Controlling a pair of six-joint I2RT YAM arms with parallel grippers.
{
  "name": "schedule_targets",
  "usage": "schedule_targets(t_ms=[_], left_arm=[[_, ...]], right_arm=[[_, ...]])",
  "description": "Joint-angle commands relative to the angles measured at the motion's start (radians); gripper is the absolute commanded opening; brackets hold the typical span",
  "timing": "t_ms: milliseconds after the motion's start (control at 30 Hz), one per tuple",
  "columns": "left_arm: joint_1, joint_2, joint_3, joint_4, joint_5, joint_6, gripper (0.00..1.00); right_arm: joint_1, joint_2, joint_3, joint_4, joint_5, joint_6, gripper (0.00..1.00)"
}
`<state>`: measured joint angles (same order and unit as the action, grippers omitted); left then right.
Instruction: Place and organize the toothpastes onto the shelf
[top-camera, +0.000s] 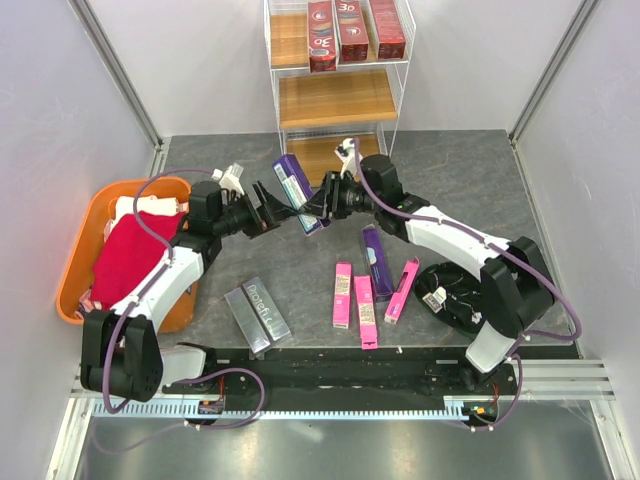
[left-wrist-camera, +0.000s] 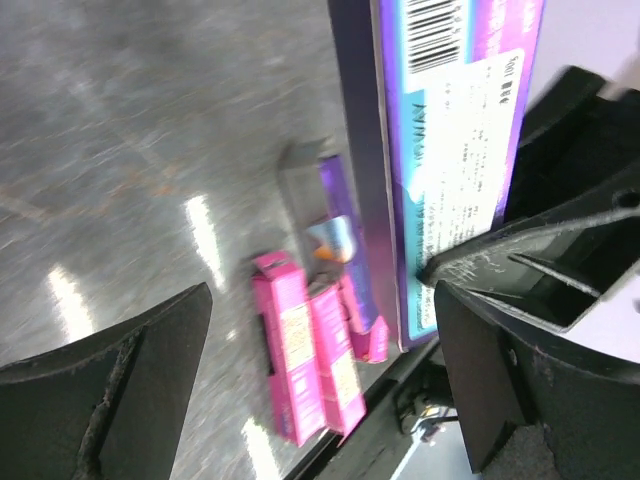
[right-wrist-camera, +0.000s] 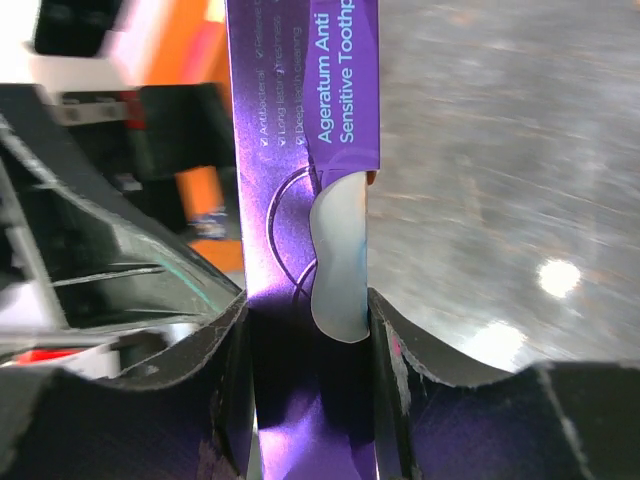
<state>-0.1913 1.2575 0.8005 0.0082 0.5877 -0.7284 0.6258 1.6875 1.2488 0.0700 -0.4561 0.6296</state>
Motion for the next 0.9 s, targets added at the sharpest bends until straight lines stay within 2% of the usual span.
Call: schedule_targets(t_ms=[0,67,367,467,567,700,800,833,867], left_arm=[[0.004,-0.015,-0.050,0.337,0.150,-0.161,1.00],[0.004,-0.015,-0.070,0.438,0.169,-0.207,1.00],[0.004,0.009,-0.083,0.568,0.159,-0.250,0.98],[0.004,0.028,-0.106,0.686,0.162,-0.304,0.90],[0.004,0.031,-0.126,0.762,0.149,-0.344,0.77],[0.004,0.020,-0.141,0.770,0.138,-0.351,0.50],[0.004,0.008,-0.164,0.799,0.116,-0.380,0.41],[0.004,0.005,-0.172,0.820,0.107,-0.394,0.40],[0.004,0.002,-0.185,0.834,0.091,-0.405,0.40]], right_arm=[[-0.011,-0.022,-0.040,0.304,-0.280,0.191,0.34],[-0.011,-0.023,-0.054,0.349,-0.309,0.232,0.34],[-0.006,-0.031,-0.112,0.501,-0.430,0.324,0.34],[0.002,-0.035,-0.123,0.488,-0.446,0.311,0.35],[0.003,-0.037,-0.137,0.475,-0.447,0.303,0.37],[0.000,-0.048,-0.157,0.461,-0.414,0.300,0.42],[0.002,-0.071,-0.163,0.418,-0.342,0.282,0.52],[0.002,-0.089,-0.172,0.404,-0.304,0.277,0.60],[0.002,-0.100,-0.179,0.404,-0.288,0.277,0.64]])
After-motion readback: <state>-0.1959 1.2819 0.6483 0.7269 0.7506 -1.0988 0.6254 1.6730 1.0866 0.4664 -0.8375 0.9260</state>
